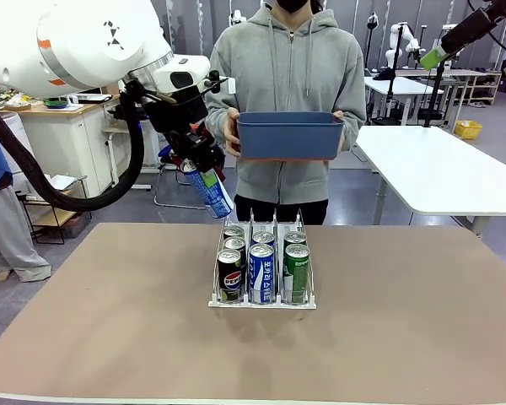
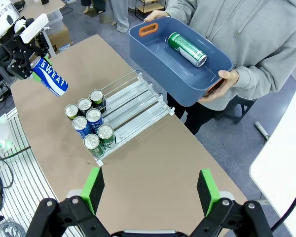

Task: Fill the beverage cans into the dispenser.
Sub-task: Place the picked Ionic drink in the line of the Automatic Can Dispenser with the same cans.

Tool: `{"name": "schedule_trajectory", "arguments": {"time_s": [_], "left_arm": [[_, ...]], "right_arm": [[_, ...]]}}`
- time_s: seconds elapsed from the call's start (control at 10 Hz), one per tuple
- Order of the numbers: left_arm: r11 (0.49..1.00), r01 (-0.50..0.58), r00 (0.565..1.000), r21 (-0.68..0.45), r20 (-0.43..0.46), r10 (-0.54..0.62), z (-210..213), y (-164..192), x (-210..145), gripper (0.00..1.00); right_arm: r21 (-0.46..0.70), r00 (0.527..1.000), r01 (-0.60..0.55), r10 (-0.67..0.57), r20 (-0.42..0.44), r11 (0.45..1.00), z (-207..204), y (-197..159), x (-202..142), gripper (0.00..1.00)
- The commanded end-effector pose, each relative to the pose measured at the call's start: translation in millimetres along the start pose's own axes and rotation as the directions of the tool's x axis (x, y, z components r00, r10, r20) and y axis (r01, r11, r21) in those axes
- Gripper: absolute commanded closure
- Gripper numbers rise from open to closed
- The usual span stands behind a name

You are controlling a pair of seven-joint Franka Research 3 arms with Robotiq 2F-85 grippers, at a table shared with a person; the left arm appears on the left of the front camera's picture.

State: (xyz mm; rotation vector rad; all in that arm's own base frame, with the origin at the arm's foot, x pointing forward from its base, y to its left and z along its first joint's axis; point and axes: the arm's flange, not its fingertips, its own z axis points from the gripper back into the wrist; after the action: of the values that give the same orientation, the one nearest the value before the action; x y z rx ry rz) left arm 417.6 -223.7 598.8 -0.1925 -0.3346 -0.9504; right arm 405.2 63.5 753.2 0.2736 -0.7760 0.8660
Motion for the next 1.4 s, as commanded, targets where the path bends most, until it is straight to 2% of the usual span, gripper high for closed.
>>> {"name": "schedule_trajectory", "arguments": {"time_s": [0.0, 0.1, 0.2, 0.3, 0.4, 0.6, 0.7, 0.8, 0.9, 1.1, 1.3], "left_arm": [[0.996, -0.066, 0.998, 0.066, 0.002, 0.066, -4.6, -10.6, 5.7, 0.43], [0.974, -0.155, 0.987, 0.162, -0.008, 0.158, -9.3, -24.2, 11.2, 0.43], [0.979, -0.119, 0.993, 0.163, 0.011, 0.119, -10.5, -45.8, 12.5, 0.43], [0.973, -0.127, 0.992, 0.192, 0.027, 0.124, -13.8, -76.3, 13.5, 0.43], [0.969, -0.11, 0.993, 0.22, 0.055, 0.1, -12.4, -91.3, 13.8, 0.43], [0.968, -0.06, 0.998, 0.242, 0.048, 0.05, -13.9, -127.6, 7.1, 0.43], [0.97, 0.006, 1.0, 0.242, 0.006, -0.008, -21.0, -141.9, 5.3, 0.43], [0.959, 0.146, 0.989, 0.242, -0.052, -0.137, -30.4, -153.0, -1.0, 0.43], [0.946, 0.235, 0.971, 0.225, -0.103, -0.216, -43.2, -163.9, -3.8, 0.43], [0.91, 0.322, 0.945, 0.26, -0.14, -0.294, -68.5, -169.4, -6.3, 0.43], [0.931, 0.307, 0.95, 0.196, -0.121, -0.288, -91.4, -166.0, -6.8, 0.43]], "right_arm": [[0.003, 1.0, -0.001, 0.001, -0.002, 1.0, -0.2, 0.8, -0.4, 0.0], [0.003, 1.0, -0.001, 0.001, -0.002, 1.0, -0.2, 0.8, -0.4, 0.0], [0.003, 1.0, -0.001, 0.001, -0.002, 1.0, -0.2, 0.8, -0.4, 0.0], [0.003, 1.0, -0.001, 0.001, -0.002, 1.0, -0.2, 0.8, -0.4, 0.0], [0.003, 1.0, -0.001, 0.001, -0.002, 1.0, -0.2, 0.8, -0.4, 0.0], [0.003, 1.0, -0.001, 0.001, -0.002, 1.0, -0.2, 0.8, -0.4, 0.0], [0.003, 1.0, -0.001, 0.001, -0.002, 1.0, -0.2, 0.8, -0.4, 0.0], [0.003, 1.0, -0.001, 0.001, -0.002, 1.0, -0.2, 0.8, -0.4, 0.0], [0.003, 1.0, -0.001, 0.001, -0.002, 1.0, -0.2, 0.8, -0.4, 0.0], [0.003, 1.0, -0.001, 0.001, -0.002, 1.0, -0.2, 0.8, -0.4, 0.0], [0.003, 1.0, -0.001, 0.001, -0.002, 1.0, -0.2, 0.8, -0.4, 0.0]]}}
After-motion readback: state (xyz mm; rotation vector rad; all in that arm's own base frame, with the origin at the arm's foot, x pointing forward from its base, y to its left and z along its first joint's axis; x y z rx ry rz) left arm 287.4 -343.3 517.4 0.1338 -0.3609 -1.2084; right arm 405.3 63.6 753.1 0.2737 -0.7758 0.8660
